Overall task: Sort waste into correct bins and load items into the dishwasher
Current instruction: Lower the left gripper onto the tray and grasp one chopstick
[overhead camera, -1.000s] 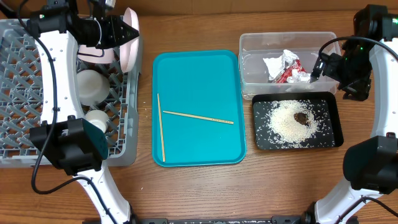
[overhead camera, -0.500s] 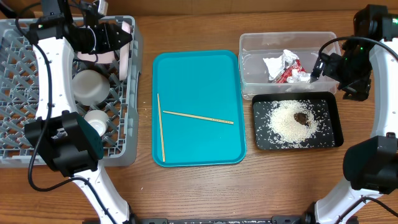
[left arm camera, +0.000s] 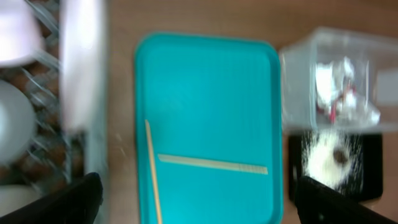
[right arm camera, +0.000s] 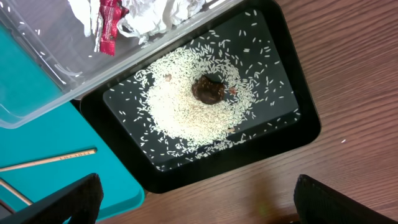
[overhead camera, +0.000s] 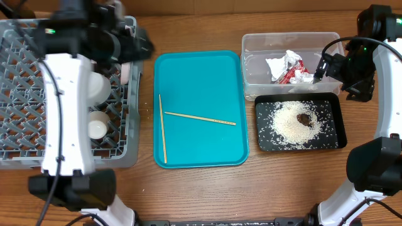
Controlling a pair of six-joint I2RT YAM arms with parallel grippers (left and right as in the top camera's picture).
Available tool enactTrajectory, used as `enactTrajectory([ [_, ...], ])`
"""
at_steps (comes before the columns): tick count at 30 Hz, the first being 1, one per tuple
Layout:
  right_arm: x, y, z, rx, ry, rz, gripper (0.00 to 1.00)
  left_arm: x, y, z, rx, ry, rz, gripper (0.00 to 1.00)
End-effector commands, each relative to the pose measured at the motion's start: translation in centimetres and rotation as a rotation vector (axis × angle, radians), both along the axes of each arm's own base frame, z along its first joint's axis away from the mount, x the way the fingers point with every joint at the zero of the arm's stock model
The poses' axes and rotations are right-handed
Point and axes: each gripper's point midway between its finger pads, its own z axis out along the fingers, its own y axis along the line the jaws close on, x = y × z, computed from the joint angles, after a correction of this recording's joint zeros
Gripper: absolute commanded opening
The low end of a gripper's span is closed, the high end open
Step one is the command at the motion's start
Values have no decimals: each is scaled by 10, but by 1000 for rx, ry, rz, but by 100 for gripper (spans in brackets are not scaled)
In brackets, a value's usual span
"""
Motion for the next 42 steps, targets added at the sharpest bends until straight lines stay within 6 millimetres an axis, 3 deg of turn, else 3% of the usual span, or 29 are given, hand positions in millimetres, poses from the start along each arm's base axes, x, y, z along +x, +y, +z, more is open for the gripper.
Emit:
enactTrajectory([
  [1,-2,0,14,-3,-46,-3,100,-19,-26,-20,90,116,29,100],
  [3,-2,0,14,-4,-46,-3,100,-33,-42,-34,95,206,48,100],
  [8,-2,0,14,-4,-45,-3,100,-63,-60,-78,201,382,89,99],
  [11,-2,0,14,-4,-45,-3,100,-84,-66,-107,250,466,61,91],
  [18,-2,0,14,-3,-45,-3,100,-124,-56,-119,241,365,110,96],
  [21,-2,0,14,-3,-45,-3,100,-129,-54,-139,222,322,110,100],
  [28,-2,0,14,-3,-45,-3,100,-136,-52,-226,245,358,79,100],
  [36,-2,0,14,-3,-45,-3,100,-130,-54,-274,292,409,9,93],
  [42,-2,0,14,-3,-45,-3,100,-137,-51,-292,320,467,7,83],
])
